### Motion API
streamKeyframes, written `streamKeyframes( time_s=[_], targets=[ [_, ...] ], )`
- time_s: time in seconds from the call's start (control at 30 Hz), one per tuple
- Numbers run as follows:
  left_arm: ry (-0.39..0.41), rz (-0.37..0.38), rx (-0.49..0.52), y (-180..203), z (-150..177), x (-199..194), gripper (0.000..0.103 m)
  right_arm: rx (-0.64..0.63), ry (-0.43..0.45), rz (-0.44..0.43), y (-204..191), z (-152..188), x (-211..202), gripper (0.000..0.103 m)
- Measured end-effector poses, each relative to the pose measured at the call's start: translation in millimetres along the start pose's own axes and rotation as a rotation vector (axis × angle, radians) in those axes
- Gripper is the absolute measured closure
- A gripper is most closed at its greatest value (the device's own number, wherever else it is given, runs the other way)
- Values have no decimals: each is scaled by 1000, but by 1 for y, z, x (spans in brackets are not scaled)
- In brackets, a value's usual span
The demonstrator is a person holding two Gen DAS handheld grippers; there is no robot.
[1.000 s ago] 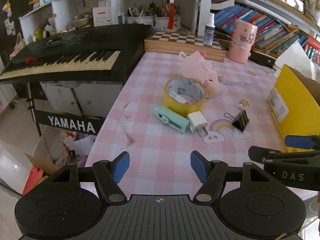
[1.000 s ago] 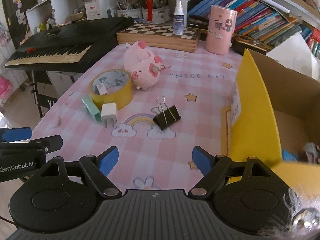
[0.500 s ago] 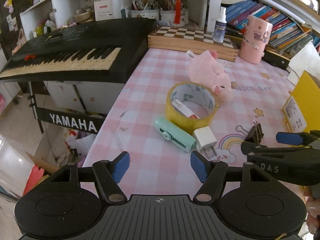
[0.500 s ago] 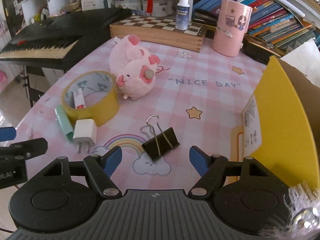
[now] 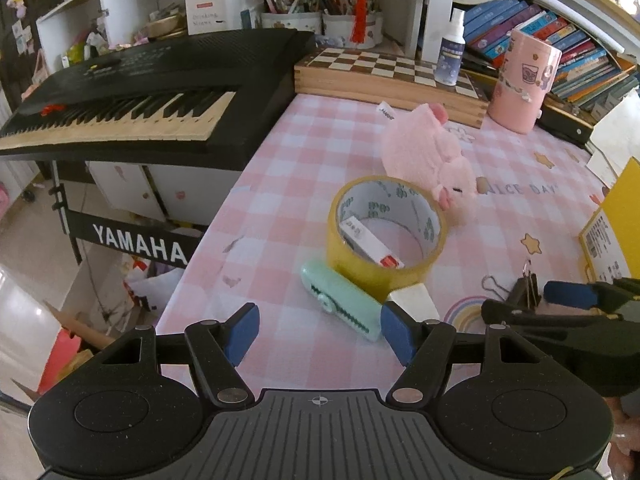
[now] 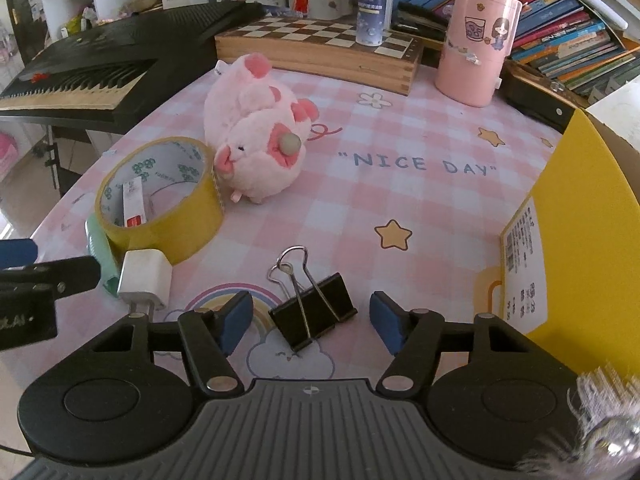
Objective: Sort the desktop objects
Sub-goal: 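Lower the right gripper around the black binder clip while the left gripper approaches the stapler, then close the right gripper on the binder clip while the left gripper grasps the mint stapler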
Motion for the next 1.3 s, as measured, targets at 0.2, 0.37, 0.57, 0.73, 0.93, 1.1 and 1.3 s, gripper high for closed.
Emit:
streamKeyframes(
  time_s=[0.2, 0.37, 0.57, 0.73, 0.93, 1.1, 1.3],
  targets=[
    [2, 32, -23, 1, -10, 11, 37, -21, 5, -15, 0, -3, 1, 56],
    [-6, 32, -20, 3, -13, 15, 44, -39, -11, -37, -2, -1, -2, 57],
    [-33, 19, -13, 4, -12, 21, 52, -65, -13, -53, -6, 0, -2, 56],
    [-58, 23, -9, 7, -10, 30, 55, -87, -8, -53, -7, 0, -1, 55],
    [-45, 13, -22, 3, -8, 28, 69, -98, -4, -55, -7, 2, -2, 57],
    [-39, 28, -21, -1, -2, 23, 79, -79, 3, -56, -6, 4, -7, 58],
    [17, 47, 8, -2, 3, 2, 79, -61, 44, -49, -10, 8, -22, 58]
  ],
)
Point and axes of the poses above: each gripper's, at about its wrist camera, not at the fingertips, and x roughly the way its jaws point, y to its right, z to its underside, the point moved 1 cm from there along x, roughly the way its jaws point, and after that the axes turned 11 degrees about -y, right-handed, at the moved point
